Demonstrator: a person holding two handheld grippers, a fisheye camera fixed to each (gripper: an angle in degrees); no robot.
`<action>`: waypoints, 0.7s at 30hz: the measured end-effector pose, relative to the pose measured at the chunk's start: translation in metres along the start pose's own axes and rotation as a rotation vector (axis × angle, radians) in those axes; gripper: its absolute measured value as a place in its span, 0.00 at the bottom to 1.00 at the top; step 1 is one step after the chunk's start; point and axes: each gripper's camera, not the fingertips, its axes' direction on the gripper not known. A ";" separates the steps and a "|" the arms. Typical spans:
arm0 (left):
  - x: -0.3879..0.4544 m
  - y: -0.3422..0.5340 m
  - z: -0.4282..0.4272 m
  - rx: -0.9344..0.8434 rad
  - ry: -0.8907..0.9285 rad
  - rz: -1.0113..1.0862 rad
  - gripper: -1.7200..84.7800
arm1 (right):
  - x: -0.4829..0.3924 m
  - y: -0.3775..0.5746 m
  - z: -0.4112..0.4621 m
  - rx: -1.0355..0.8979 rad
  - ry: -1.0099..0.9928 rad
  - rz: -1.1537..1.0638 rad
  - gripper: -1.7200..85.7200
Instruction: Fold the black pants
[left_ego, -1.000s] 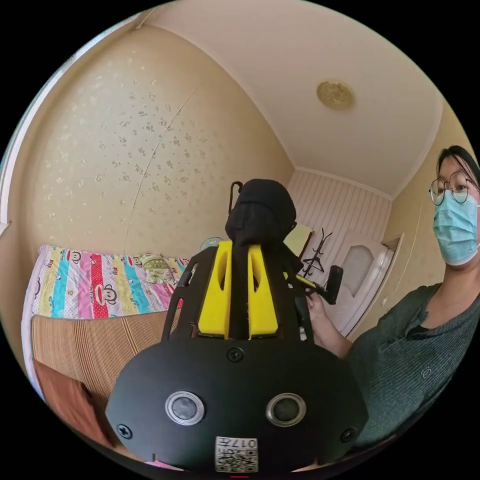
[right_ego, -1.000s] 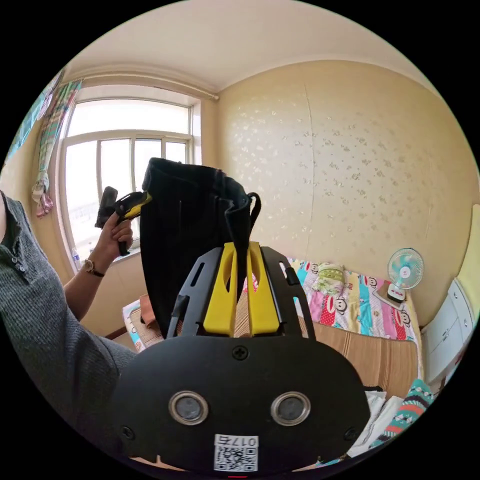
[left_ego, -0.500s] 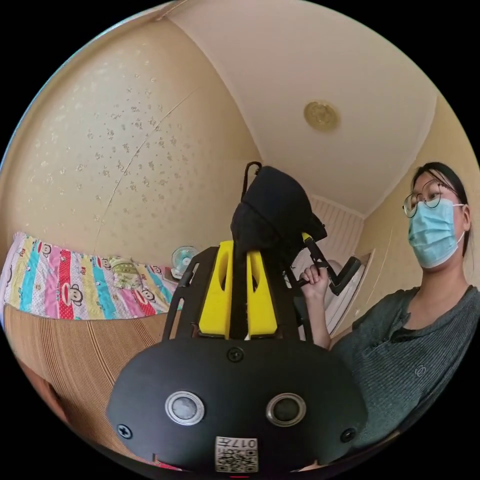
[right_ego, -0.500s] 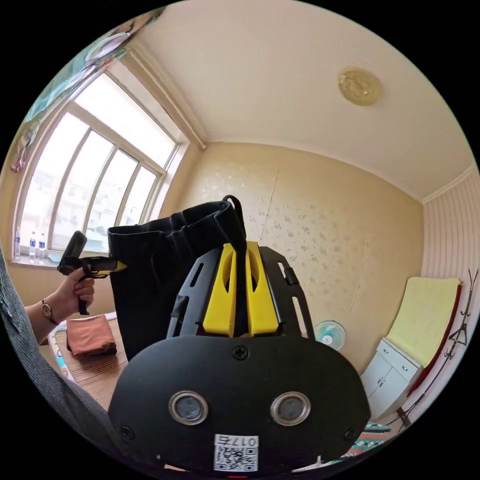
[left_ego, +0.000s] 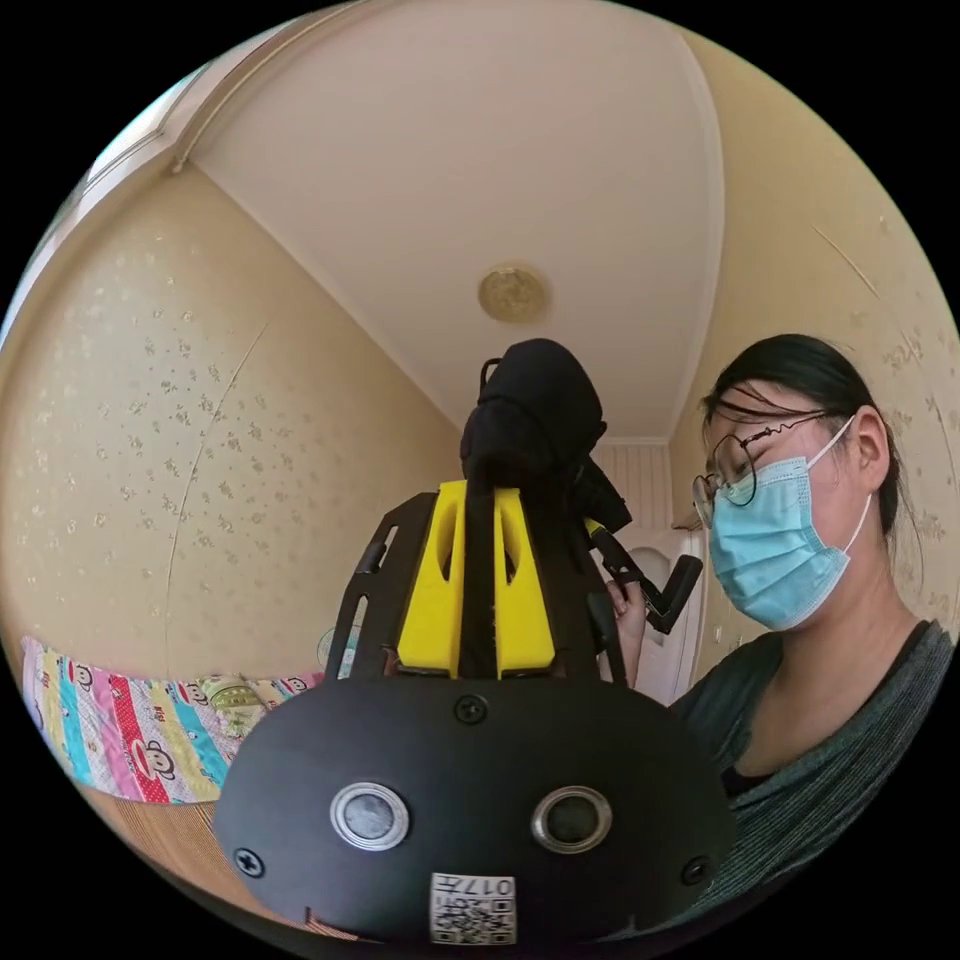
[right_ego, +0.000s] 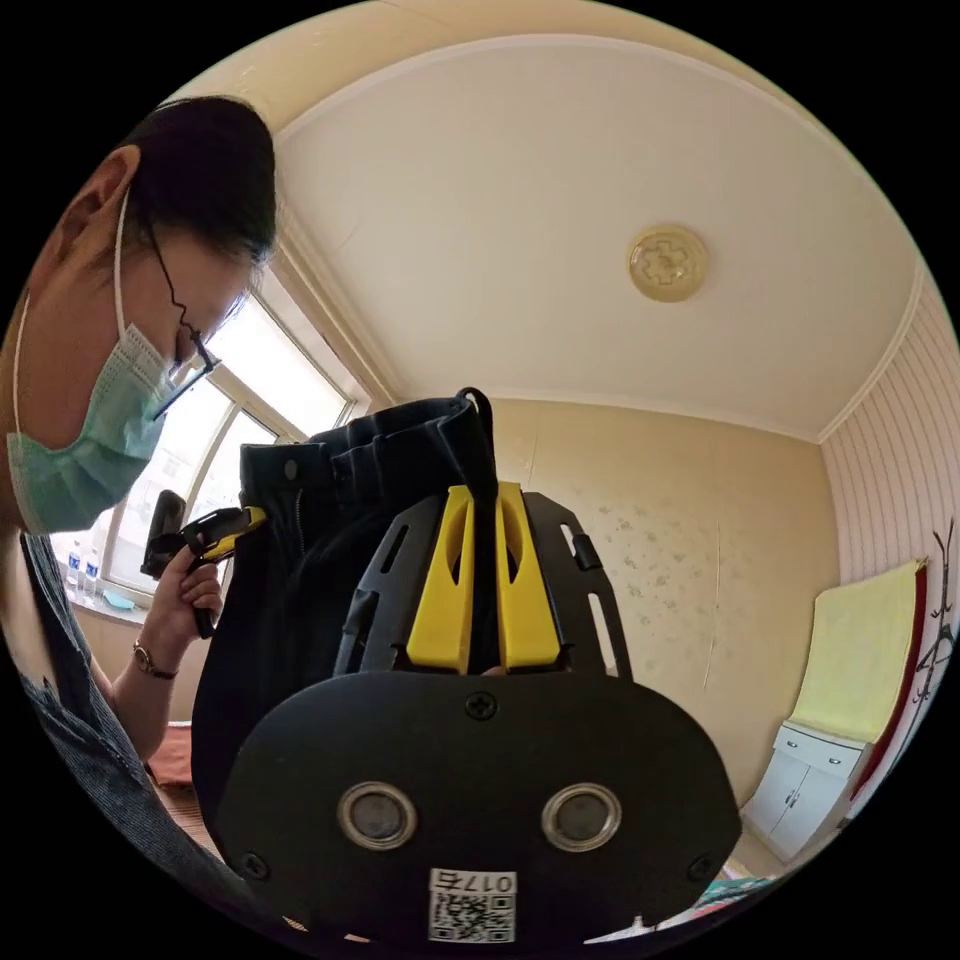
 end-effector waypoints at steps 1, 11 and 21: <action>-0.007 -0.003 -0.001 0.001 -0.011 -0.017 0.08 | 0.006 0.002 0.007 -0.017 0.005 0.022 0.06; -0.174 0.010 0.033 -0.131 -0.260 -0.257 0.07 | 0.070 0.108 0.188 -0.398 0.099 0.135 0.07; -0.642 0.051 0.149 -0.657 -0.719 -0.702 0.15 | 0.217 0.375 0.617 -1.273 0.247 0.100 0.07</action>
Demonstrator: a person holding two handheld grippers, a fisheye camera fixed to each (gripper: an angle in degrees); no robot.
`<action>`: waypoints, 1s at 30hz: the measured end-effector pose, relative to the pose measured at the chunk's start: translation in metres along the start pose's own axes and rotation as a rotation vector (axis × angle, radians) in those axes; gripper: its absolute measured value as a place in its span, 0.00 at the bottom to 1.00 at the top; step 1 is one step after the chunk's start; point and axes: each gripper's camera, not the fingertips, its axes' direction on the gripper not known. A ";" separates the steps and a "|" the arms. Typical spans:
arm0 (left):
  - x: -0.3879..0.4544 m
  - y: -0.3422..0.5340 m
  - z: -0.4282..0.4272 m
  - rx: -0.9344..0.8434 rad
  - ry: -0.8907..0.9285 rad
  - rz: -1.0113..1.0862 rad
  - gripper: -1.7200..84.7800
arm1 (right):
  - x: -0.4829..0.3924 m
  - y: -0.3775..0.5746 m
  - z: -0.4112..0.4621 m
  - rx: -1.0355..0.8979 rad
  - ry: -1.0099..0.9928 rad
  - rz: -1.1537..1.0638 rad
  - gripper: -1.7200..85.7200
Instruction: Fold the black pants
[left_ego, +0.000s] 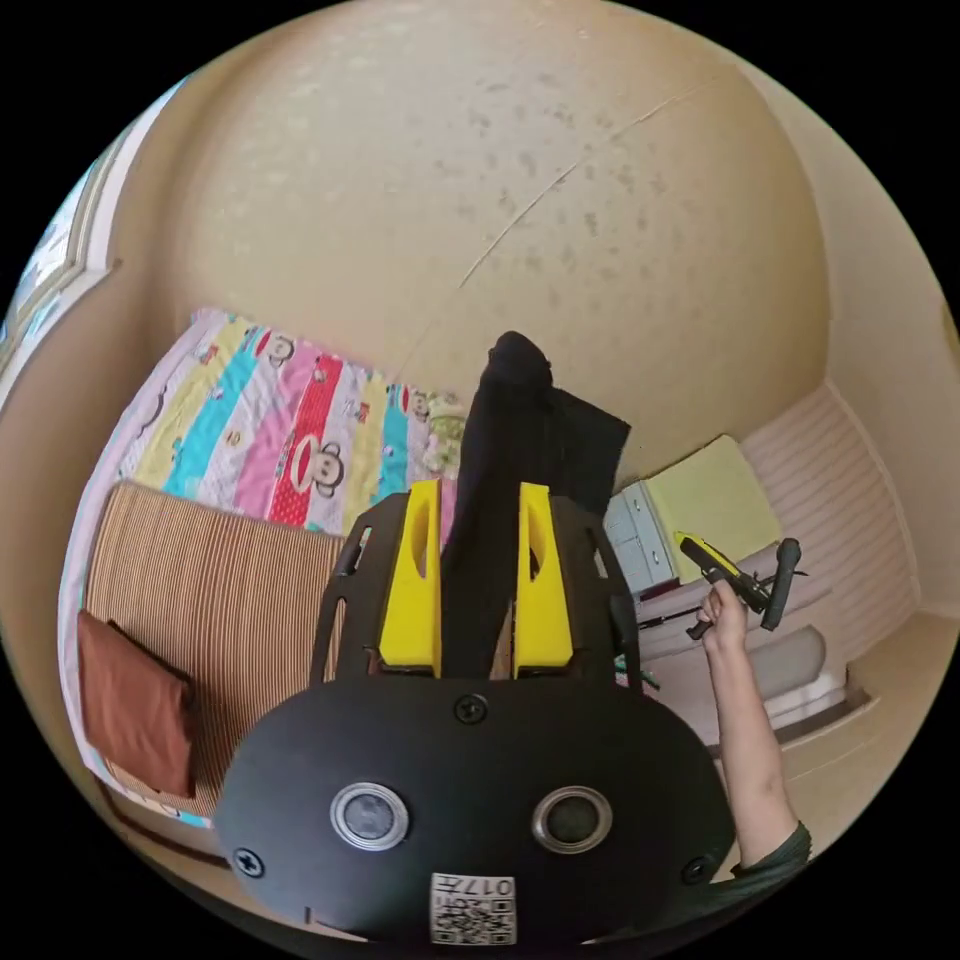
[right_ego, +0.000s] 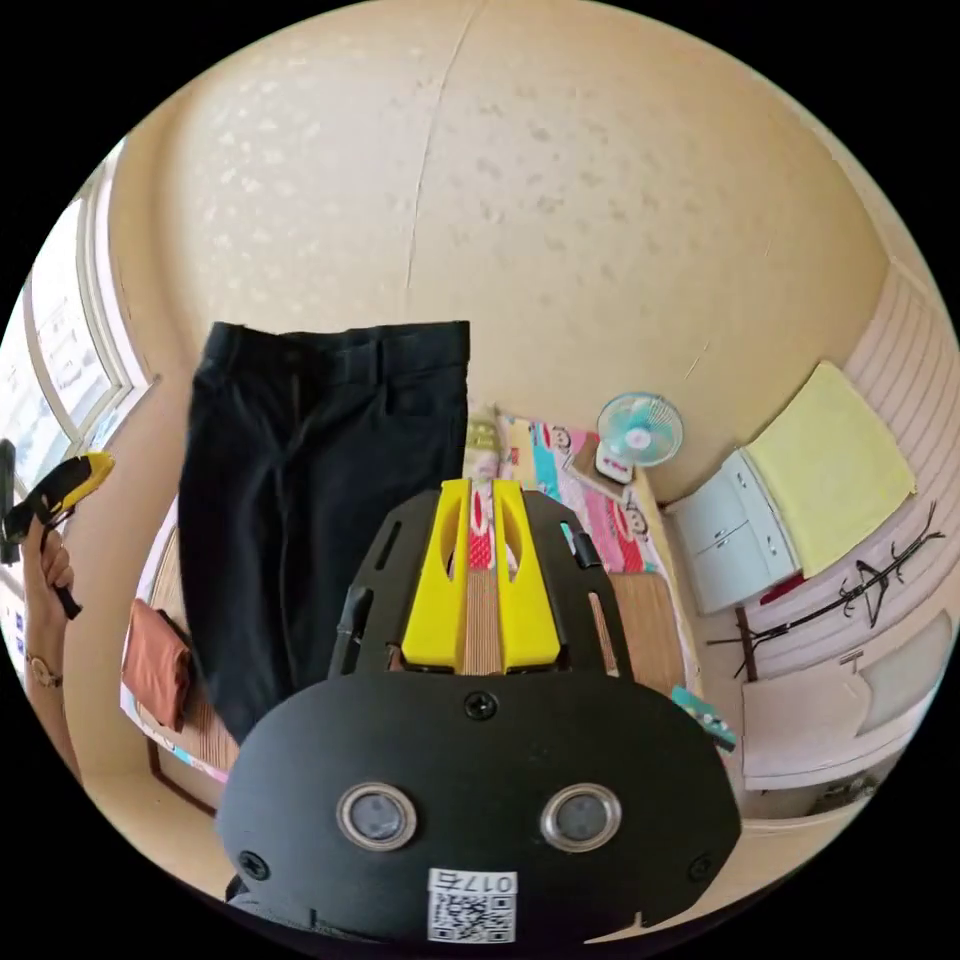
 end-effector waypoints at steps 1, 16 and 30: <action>-0.040 0.011 0.028 -0.071 -0.011 -0.041 0.15 | 0.005 0.018 0.044 -0.069 -0.047 0.010 0.07; -0.317 0.328 0.282 -0.944 -0.152 -0.349 0.14 | 0.035 0.485 0.411 -1.100 -0.397 0.064 0.05; -0.319 0.329 0.361 -1.103 -0.239 -0.015 0.02 | 0.049 0.489 0.449 -0.918 -0.487 -0.170 0.04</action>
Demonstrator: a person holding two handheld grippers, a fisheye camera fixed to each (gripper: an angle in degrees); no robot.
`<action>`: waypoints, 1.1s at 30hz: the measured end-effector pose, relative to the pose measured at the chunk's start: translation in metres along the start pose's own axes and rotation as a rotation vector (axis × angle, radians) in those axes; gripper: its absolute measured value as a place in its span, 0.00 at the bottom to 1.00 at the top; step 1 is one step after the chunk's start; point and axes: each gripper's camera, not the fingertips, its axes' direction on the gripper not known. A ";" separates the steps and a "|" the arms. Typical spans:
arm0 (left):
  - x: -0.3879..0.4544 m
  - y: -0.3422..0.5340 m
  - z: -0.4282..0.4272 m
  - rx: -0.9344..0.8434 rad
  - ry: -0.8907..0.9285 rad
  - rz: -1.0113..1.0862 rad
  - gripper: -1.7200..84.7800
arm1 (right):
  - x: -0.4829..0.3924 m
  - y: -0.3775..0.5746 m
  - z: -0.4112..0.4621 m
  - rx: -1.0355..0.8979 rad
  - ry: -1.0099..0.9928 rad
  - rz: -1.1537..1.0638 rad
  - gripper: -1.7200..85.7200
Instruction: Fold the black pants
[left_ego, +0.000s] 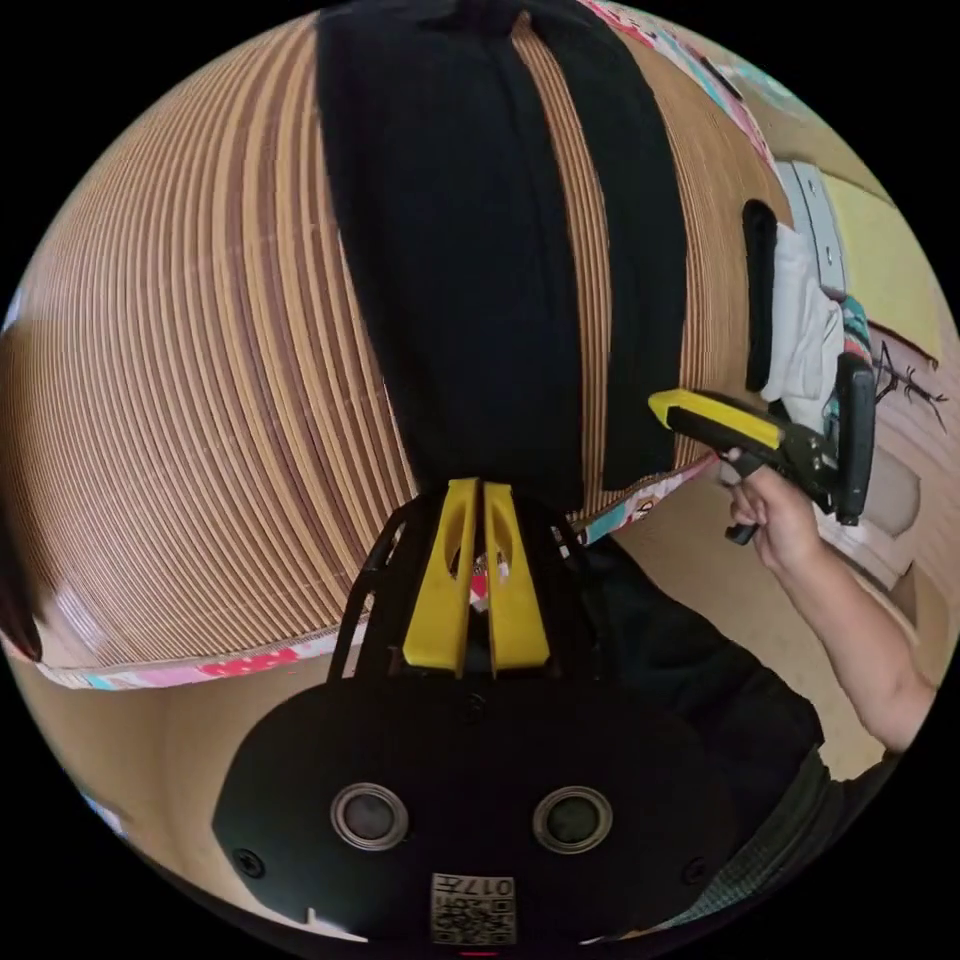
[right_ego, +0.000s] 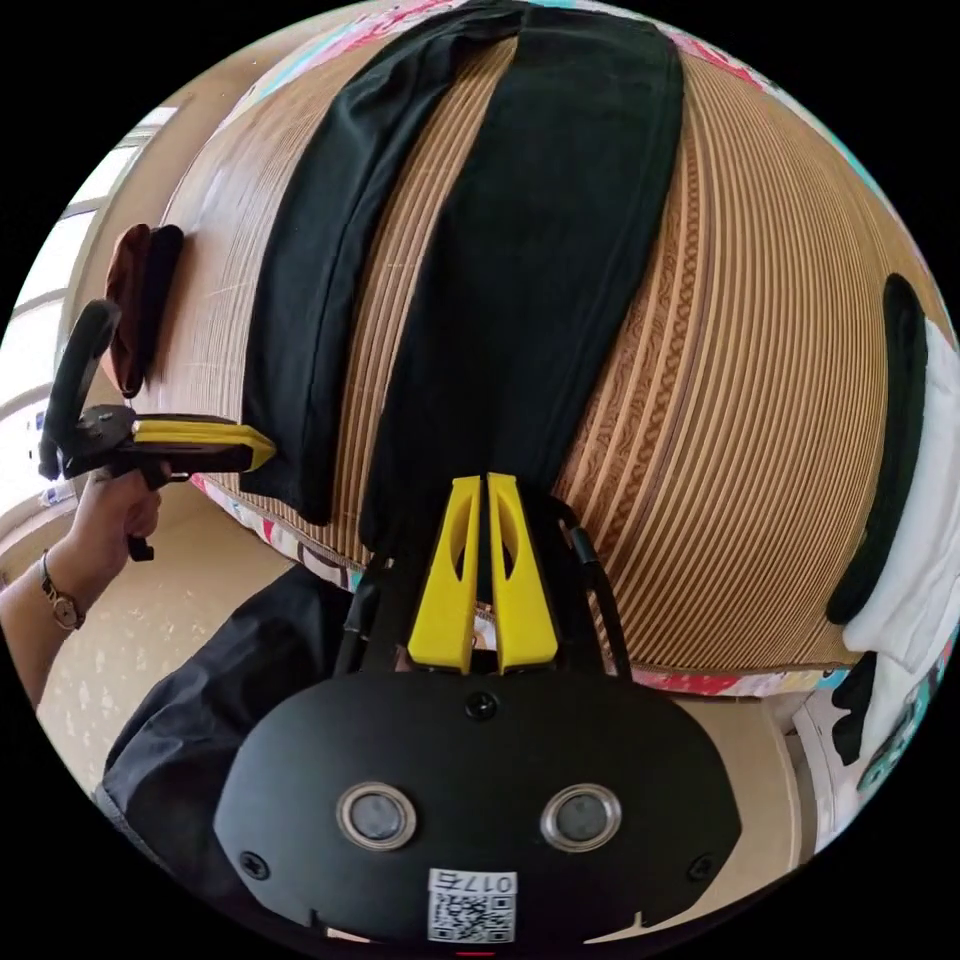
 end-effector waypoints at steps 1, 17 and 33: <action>-0.009 0.009 -0.001 0.045 0.046 -0.048 0.01 | 0.006 0.013 -0.001 0.010 0.001 0.031 0.03; -0.059 0.044 -0.009 -0.124 0.142 -0.214 0.02 | 0.159 0.139 -0.057 0.032 -0.304 0.220 0.11; -0.013 0.015 0.016 -0.111 0.321 -0.071 0.11 | 0.254 0.179 -0.048 -0.085 -0.656 0.120 0.05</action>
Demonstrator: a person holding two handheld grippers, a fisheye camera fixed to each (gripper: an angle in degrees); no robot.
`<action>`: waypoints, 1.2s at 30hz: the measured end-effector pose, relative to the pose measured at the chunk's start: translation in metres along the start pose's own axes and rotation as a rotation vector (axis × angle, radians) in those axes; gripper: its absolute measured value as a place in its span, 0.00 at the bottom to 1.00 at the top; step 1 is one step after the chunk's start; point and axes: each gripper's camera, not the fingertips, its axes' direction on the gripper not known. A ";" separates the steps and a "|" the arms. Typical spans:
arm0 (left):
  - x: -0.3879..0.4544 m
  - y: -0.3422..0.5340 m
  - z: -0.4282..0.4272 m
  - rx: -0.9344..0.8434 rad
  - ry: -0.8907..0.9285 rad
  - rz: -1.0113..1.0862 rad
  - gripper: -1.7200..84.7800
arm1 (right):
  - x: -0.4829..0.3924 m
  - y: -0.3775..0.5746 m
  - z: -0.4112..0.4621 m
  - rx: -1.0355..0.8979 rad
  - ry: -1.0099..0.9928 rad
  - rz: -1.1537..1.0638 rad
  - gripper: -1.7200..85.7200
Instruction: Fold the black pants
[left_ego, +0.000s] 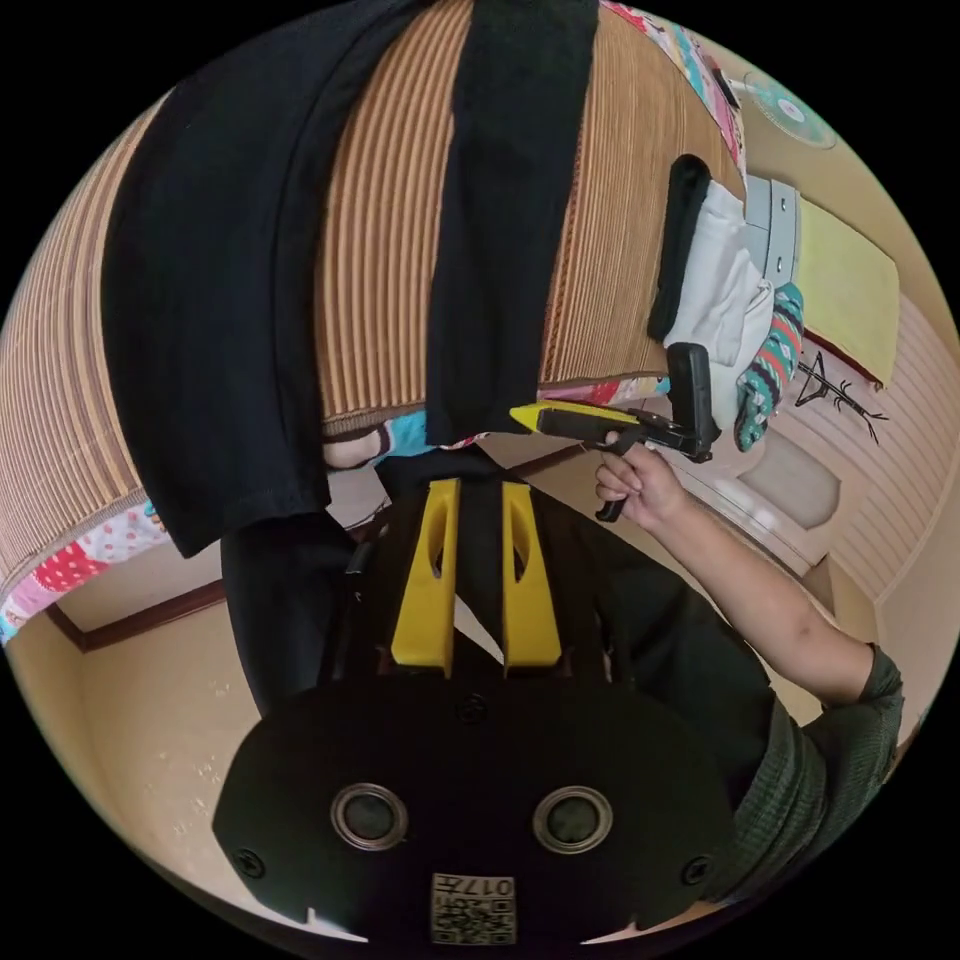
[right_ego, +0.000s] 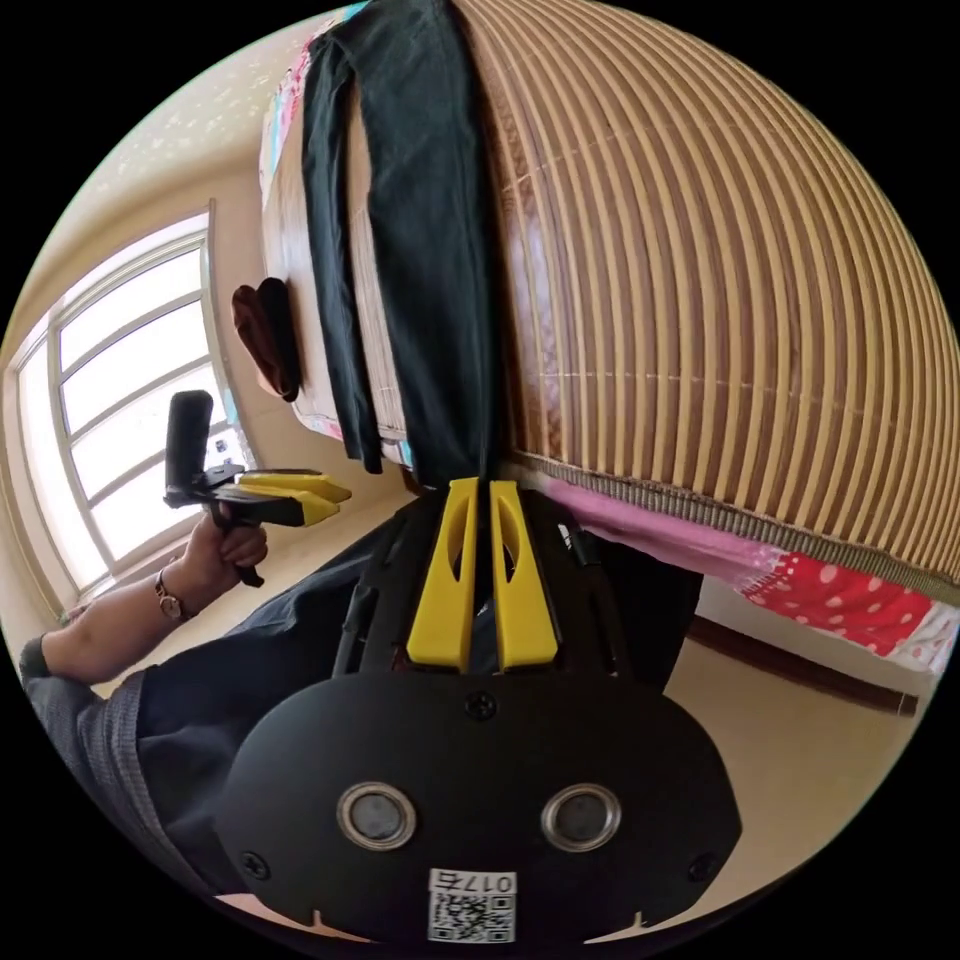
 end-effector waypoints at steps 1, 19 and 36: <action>0.010 -0.008 0.000 0.007 -0.017 0.023 0.12 | -0.003 0.003 -0.006 -0.007 -0.038 -0.045 0.05; 0.062 -0.045 0.025 0.136 -0.262 0.099 0.03 | -0.056 0.007 -0.077 -0.370 -0.262 -0.645 0.04; -0.049 0.021 0.008 0.398 0.237 -0.065 0.01 | 0.002 -0.304 -0.337 0.436 -0.160 -0.199 0.11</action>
